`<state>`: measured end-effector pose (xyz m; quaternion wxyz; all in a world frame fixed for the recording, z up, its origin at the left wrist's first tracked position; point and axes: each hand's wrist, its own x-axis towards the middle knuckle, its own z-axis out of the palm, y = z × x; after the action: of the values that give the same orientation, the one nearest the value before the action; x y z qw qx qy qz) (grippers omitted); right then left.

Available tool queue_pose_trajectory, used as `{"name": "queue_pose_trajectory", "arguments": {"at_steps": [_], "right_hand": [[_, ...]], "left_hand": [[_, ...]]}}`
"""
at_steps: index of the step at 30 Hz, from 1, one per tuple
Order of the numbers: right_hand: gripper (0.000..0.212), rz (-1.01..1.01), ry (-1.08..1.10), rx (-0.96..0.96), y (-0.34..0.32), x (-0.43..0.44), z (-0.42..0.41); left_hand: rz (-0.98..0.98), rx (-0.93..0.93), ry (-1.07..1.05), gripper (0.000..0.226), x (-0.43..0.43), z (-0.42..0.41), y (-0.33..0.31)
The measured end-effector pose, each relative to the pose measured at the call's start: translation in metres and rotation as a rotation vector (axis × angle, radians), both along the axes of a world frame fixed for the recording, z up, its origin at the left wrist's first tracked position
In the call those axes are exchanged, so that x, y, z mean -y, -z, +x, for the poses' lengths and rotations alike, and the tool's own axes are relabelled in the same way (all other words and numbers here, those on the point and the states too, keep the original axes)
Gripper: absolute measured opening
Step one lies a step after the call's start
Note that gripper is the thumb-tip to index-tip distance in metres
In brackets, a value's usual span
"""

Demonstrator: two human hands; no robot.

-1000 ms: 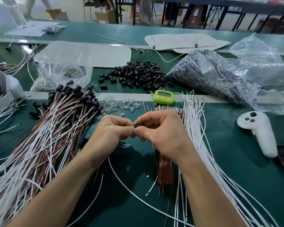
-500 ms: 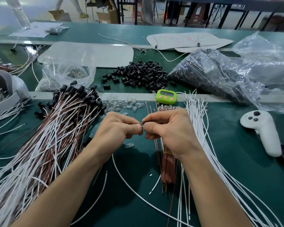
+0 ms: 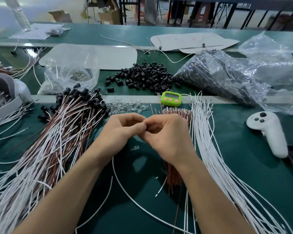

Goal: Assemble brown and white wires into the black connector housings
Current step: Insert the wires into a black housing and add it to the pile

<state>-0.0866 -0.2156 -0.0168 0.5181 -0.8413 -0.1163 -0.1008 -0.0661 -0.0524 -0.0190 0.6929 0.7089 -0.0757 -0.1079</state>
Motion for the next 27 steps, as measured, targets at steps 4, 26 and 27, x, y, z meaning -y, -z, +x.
{"name": "queue_pose_trajectory", "arguments": {"at_steps": [4,26,27], "right_hand": [[0.02,-0.055,0.162,0.035,0.002,-0.008,-0.002],[0.016,0.447,0.197,-0.066,-0.026,0.008,-0.003],[0.015,0.49,0.174,-0.075,-0.027,0.008,-0.004]], "left_hand": [[-0.012,-0.088,-0.085,0.011,-0.005,0.003,0.001],[-0.358,-0.138,0.098,0.034,-0.024,0.007,-0.004],[-0.353,-0.135,0.114,0.034,-0.023,0.006,-0.004]]}}
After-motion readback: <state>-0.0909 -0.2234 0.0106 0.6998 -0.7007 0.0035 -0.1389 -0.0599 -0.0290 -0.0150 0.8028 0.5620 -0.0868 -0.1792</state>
